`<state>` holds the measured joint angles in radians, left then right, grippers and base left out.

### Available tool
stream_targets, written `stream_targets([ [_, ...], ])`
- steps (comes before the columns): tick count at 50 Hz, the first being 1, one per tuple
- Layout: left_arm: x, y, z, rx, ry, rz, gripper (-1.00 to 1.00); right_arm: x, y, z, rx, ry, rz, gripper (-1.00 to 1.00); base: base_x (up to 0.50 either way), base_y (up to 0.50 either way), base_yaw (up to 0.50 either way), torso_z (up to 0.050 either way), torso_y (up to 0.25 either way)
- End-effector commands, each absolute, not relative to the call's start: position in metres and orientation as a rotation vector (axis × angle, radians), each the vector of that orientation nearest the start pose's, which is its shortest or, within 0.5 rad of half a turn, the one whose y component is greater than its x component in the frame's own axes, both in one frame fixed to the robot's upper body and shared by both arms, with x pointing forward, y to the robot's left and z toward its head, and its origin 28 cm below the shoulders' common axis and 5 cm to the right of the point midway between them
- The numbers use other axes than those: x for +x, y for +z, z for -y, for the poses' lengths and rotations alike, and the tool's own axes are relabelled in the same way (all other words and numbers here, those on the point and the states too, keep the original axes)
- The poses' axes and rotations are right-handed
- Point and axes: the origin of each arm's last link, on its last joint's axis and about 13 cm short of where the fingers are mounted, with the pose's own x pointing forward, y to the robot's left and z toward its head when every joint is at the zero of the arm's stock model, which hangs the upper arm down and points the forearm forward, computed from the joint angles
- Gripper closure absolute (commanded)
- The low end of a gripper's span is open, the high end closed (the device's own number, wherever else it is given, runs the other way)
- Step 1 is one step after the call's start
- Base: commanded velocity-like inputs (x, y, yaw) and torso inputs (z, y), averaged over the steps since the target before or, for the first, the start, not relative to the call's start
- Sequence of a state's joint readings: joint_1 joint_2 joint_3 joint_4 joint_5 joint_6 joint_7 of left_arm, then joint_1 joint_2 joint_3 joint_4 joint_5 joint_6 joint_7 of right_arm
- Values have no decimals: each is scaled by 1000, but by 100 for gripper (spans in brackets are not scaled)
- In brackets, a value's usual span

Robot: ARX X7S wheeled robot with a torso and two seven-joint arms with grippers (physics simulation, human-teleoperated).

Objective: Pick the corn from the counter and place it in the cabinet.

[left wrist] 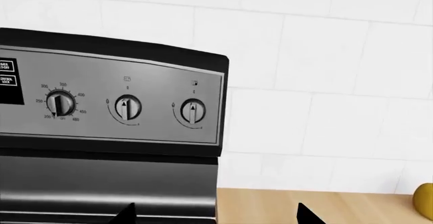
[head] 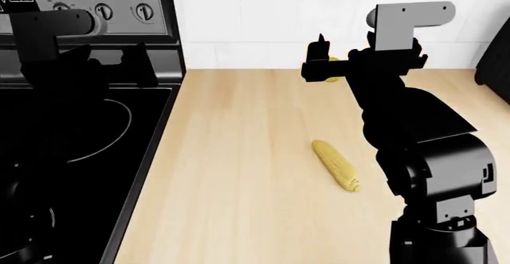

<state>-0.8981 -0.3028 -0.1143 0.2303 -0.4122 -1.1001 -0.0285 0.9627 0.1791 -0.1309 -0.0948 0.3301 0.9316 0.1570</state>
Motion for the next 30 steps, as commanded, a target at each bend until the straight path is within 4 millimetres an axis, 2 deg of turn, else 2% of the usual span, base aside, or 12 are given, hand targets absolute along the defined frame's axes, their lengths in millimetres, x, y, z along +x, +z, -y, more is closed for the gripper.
stream_targets([
  [1, 309, 250, -278, -75, -38, 52, -100, 337, 250, 105, -24, 61, 94, -100, 0, 0, 0, 0, 0],
  [9, 308, 250, -278, -72, -39, 51, -100, 335, 251, 105, -33, 79, 93, -100, 0, 0, 0, 0, 0],
  [14, 309, 251, -278, -69, -39, 52, -100, 329, 262, 109, -78, 104, 73, -100, 0, 0, 0, 0, 0],
  [22, 309, 252, -278, -68, -43, 54, -100, 317, 280, 122, -182, 161, -27, -100, 0, 0, 0, 0, 0],
  [30, 308, 255, -278, -60, -44, 62, -100, 312, 286, 127, -195, 175, -171, -100, 0, 0, 0, 0, 0],
])
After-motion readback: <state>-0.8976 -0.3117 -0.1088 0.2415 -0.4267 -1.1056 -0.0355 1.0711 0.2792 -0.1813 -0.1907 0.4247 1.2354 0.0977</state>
